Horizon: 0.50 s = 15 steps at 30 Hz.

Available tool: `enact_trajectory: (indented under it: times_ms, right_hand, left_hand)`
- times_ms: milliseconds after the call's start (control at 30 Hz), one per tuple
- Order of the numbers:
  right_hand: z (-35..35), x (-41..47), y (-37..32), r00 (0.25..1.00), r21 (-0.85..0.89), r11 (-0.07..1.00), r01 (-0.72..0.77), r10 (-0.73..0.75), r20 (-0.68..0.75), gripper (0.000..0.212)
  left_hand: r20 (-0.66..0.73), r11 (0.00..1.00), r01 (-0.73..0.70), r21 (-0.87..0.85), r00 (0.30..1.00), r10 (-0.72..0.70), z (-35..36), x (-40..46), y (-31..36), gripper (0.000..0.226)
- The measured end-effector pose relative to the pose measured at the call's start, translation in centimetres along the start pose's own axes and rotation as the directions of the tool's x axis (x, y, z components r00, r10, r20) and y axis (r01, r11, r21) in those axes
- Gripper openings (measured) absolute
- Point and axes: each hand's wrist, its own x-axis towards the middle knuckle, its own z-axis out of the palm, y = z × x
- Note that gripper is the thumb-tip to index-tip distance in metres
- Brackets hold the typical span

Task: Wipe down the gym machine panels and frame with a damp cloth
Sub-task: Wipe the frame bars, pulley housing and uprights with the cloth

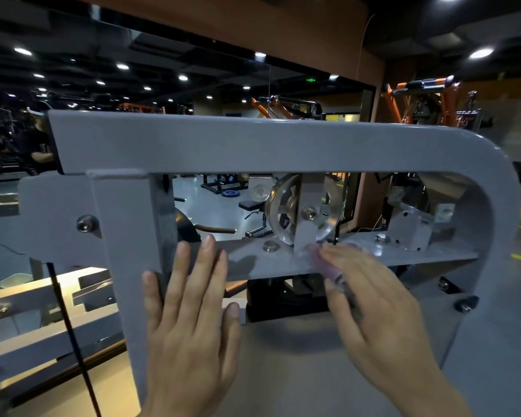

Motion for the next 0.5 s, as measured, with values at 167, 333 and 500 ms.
enact_trajectory:
  times_ms: [167, 333, 500]
  right_hand:
    - [2.0, 0.6, -2.3, 0.992, 0.012, 0.992, 0.123, -0.122, -0.035, 0.042]
    - [-0.5, 0.4, 2.3, 0.991, 0.031, 0.991, 0.128, -0.129, 0.031, 0.041]
    - [-2.7, -0.2, 6.2, 1.0, 0.023, 1.0, 0.013, -0.013, -0.027, 0.042]
  left_hand:
    - [0.012, 0.995, -0.028, -0.097, 0.999, 0.03, 0.5, 1.3, 2.5, 0.059]
    - [0.069, 0.983, -0.073, -0.168, 0.994, 0.086, 2.0, 2.3, 5.3, 0.06]
    - [0.065, 0.996, -0.071, -0.059, 0.995, 0.074, 3.7, 1.9, 7.1, 0.057]
